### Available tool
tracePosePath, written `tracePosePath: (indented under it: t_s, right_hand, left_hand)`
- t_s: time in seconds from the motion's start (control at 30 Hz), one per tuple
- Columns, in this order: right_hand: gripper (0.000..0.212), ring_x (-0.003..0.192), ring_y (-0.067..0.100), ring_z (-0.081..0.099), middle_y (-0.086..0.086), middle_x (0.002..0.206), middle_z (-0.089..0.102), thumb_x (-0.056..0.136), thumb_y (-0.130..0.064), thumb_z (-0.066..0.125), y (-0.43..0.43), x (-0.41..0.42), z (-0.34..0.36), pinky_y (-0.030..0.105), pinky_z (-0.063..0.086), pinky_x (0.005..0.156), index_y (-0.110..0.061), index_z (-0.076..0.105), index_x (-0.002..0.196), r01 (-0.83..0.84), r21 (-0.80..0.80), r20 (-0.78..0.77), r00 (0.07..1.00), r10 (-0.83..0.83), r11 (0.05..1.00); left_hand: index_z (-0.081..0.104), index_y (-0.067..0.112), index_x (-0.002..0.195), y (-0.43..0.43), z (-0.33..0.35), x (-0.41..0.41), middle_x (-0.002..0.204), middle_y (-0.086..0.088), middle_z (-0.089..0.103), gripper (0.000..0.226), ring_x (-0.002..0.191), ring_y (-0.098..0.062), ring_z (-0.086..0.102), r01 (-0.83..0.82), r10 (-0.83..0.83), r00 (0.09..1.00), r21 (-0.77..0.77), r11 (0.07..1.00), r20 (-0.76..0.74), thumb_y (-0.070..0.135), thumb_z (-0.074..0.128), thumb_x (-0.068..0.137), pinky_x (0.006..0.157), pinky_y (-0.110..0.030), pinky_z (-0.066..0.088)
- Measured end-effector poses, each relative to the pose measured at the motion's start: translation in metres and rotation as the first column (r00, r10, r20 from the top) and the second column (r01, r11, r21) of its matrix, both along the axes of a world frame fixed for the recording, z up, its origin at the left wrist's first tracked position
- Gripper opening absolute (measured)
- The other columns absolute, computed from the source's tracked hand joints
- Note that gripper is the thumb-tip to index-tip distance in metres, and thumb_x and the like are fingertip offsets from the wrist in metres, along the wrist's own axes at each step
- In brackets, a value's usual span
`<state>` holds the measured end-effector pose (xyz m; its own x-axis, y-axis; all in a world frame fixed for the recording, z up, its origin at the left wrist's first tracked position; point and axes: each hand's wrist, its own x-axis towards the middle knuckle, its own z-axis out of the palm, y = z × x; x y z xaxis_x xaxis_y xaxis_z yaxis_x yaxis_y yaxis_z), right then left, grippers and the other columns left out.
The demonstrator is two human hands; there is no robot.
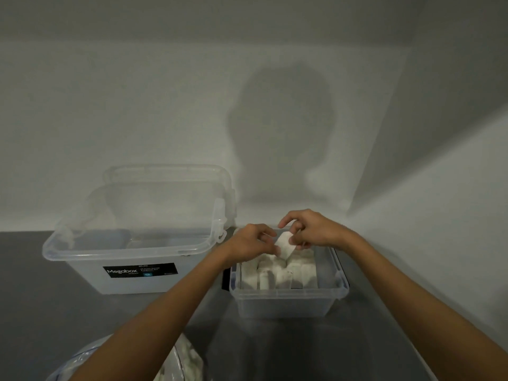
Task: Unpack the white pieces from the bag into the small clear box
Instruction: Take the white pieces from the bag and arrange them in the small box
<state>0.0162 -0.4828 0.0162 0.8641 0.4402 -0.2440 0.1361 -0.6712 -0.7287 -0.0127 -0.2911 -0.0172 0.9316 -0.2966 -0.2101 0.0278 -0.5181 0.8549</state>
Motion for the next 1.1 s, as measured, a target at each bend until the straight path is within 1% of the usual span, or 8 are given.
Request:
tracePosePath:
  t_s: [0.17,0.3,0.43,0.6,0.73,0.83,0.97,1.1]
  right_hand:
    - [0.032,0.071,0.018,0.063,0.01,0.08,0.064,0.084,0.006,0.062,-0.013,-0.009,0.01,0.027,0.052,0.064,-0.011,0.064,0.111,0.004,0.151,-0.065,0.998,0.006,0.989]
    - [0.023,0.074,0.014,0.062,0.005,0.085,0.068,0.088,-0.005,0.062,-0.018,-0.011,0.01,0.025,0.052,0.064,-0.011,0.067,0.11,0.084,0.195,-0.074,0.995,-0.071,0.977]
    - [0.032,0.079,0.016,0.065,0.009,0.095,0.071,0.093,0.002,0.049,-0.023,-0.012,0.008,0.024,0.054,0.069,-0.014,0.068,0.113,0.12,0.316,-0.139,0.987,-0.079,0.941]
    - [0.026,0.083,0.02,0.067,0.013,0.102,0.071,0.094,-0.004,0.054,-0.021,-0.011,0.0,0.035,0.055,0.081,-0.013,0.067,0.114,0.173,0.422,-0.221,0.972,-0.084,0.89]
    - [0.034,0.084,0.015,0.067,0.011,0.102,0.071,0.09,0.006,0.053,-0.021,-0.009,-0.006,0.029,0.055,0.076,-0.013,0.068,0.113,0.093,0.404,-0.13,0.991,-0.043,0.91]
    - [0.025,0.083,0.009,0.067,0.004,0.096,0.072,0.087,0.002,0.062,-0.022,-0.008,-0.009,0.023,0.055,0.075,-0.011,0.071,0.106,0.068,0.41,-0.09,0.995,-0.034,0.91]
    - [0.018,0.084,0.014,0.067,0.006,0.089,0.073,0.084,-0.005,0.069,-0.023,-0.003,-0.013,0.029,0.054,0.081,-0.004,0.071,0.102,0.032,0.371,-0.059,0.998,-0.011,0.928]
    - [0.015,0.075,0.011,0.068,0.005,0.08,0.073,0.084,-0.005,0.07,-0.019,-0.002,-0.017,0.021,0.054,0.07,-0.004,0.072,0.099,-0.017,0.331,-0.066,0.997,0.041,0.943]
  left_hand:
    - [0.066,0.012,0.098,-0.016,0.002,-0.01,0.087,-0.005,0.071,0.014,0.072,-0.007,0.066,-0.044,0.028,0.996,-0.193,0.98,-0.086,0.014,0.07,0.084,0.058,-0.013,0.049]
    - [0.065,0.013,0.094,-0.018,0.001,-0.011,0.089,-0.007,0.073,0.009,0.078,-0.013,0.069,-0.129,0.088,0.984,-0.291,0.948,-0.152,0.017,0.068,0.087,0.072,-0.026,0.05]
    - [0.065,0.015,0.1,-0.017,0.001,-0.011,0.083,0.001,0.073,0.01,0.077,-0.009,0.07,-0.199,0.09,0.957,-0.398,0.895,-0.275,0.019,0.06,0.092,0.072,-0.024,0.047]
    - [0.066,0.015,0.101,-0.018,-0.004,-0.013,0.082,0.001,0.072,0.011,0.074,-0.008,0.069,-0.236,0.115,0.95,-0.427,0.873,-0.291,0.019,0.058,0.094,0.069,-0.021,0.047]
    - [0.065,0.013,0.107,-0.02,-0.01,-0.011,0.091,-0.001,0.071,0.016,0.083,-0.011,0.069,-0.283,0.083,0.913,-0.477,0.832,-0.398,0.02,0.056,0.096,0.074,-0.023,0.052]
    - [0.063,0.01,0.11,-0.022,-0.013,-0.011,0.091,-0.003,0.07,0.018,0.085,-0.013,0.068,-0.321,0.033,0.873,-0.522,0.79,-0.487,0.018,0.053,0.097,0.079,-0.027,0.053]
    - [0.063,0.006,0.11,-0.023,-0.018,-0.012,0.091,-0.004,0.071,0.02,0.085,-0.014,0.069,-0.302,-0.025,0.838,-0.502,0.81,-0.545,0.017,0.053,0.097,0.08,-0.028,0.054]
    - [0.064,0.009,0.105,-0.025,-0.022,-0.012,0.089,-0.004,0.069,0.017,0.086,-0.015,0.066,-0.289,-0.084,0.811,-0.521,0.803,-0.579,0.015,0.05,0.098,0.083,-0.03,0.053]
